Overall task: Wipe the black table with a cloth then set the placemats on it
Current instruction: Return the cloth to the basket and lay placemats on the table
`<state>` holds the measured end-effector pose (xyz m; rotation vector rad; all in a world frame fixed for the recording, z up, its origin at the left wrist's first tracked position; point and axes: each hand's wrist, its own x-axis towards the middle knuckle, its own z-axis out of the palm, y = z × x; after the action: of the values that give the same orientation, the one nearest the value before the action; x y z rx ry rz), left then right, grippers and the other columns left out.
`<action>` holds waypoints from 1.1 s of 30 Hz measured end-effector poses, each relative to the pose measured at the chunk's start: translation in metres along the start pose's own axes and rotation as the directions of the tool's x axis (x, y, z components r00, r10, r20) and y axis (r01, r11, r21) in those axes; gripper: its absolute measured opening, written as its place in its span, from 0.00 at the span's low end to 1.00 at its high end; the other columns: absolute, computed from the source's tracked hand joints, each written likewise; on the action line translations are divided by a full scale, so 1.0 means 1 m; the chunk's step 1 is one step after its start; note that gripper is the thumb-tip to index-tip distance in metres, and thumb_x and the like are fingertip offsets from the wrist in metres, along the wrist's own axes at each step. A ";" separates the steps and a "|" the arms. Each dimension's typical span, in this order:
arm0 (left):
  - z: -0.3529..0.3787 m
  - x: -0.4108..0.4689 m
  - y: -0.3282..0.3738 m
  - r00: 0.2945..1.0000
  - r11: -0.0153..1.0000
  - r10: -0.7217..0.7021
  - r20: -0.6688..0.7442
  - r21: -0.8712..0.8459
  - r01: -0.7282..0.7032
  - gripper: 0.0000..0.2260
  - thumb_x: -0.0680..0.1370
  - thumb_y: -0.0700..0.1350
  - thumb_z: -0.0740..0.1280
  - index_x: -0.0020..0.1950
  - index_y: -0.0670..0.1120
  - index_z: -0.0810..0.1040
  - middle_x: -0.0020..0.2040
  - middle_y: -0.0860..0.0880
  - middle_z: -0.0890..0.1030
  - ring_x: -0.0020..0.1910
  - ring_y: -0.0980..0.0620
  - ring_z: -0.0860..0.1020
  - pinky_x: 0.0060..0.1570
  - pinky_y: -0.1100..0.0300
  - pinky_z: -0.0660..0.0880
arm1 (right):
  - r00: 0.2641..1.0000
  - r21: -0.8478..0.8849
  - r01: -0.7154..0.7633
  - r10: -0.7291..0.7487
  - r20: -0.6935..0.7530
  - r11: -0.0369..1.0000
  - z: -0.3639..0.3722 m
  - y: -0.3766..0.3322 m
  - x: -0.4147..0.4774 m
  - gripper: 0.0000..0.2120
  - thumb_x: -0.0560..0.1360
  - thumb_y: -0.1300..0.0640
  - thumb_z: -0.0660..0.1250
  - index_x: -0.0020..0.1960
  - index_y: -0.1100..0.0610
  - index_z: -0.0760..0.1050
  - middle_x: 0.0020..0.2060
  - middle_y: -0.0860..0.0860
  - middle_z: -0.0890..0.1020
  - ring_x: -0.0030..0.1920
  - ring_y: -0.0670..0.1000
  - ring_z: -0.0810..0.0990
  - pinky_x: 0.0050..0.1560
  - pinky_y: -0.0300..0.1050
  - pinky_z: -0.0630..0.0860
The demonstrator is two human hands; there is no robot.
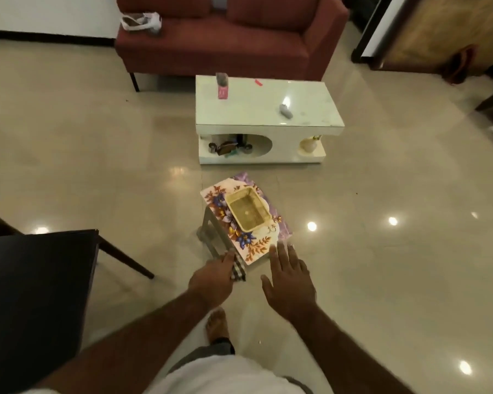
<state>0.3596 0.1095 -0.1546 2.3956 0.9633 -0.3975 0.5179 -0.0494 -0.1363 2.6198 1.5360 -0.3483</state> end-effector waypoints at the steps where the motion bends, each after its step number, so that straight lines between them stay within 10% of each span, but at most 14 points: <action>1: -0.007 0.014 0.002 1.000 1.000 0.011 0.015 0.010 -0.011 0.32 0.86 0.47 0.63 0.89 0.48 0.56 0.80 0.44 0.74 0.72 0.42 0.78 0.68 0.44 0.80 | 1.000 0.006 0.008 -0.008 0.011 1.000 -0.002 0.004 0.016 0.42 0.81 0.37 0.67 0.87 0.59 0.62 0.85 0.62 0.65 0.84 0.67 0.67 0.73 0.66 0.76; 22: 0.004 0.309 0.042 0.924 0.839 -0.381 -0.034 -0.433 0.330 0.19 0.80 0.36 0.69 0.70 0.47 0.78 0.65 0.43 0.84 0.64 0.38 0.82 0.63 0.42 0.83 | 0.900 0.013 0.284 -0.271 0.341 0.959 0.033 0.107 0.273 0.40 0.86 0.35 0.56 0.90 0.56 0.52 0.89 0.59 0.54 0.88 0.65 0.56 0.84 0.67 0.59; 33: 0.086 0.429 0.023 0.951 0.951 -0.310 0.012 0.028 0.309 0.46 0.86 0.59 0.65 0.90 0.43 0.38 0.90 0.39 0.41 0.89 0.35 0.43 0.85 0.29 0.49 | 0.878 0.046 0.227 -0.225 0.423 0.973 0.110 0.141 0.339 0.43 0.82 0.32 0.44 0.91 0.52 0.45 0.90 0.55 0.47 0.90 0.61 0.47 0.86 0.64 0.50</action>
<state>0.6713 0.2841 -0.4080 2.2607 1.3393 -0.5452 0.7835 0.1488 -0.3296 2.1565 1.6689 -0.8688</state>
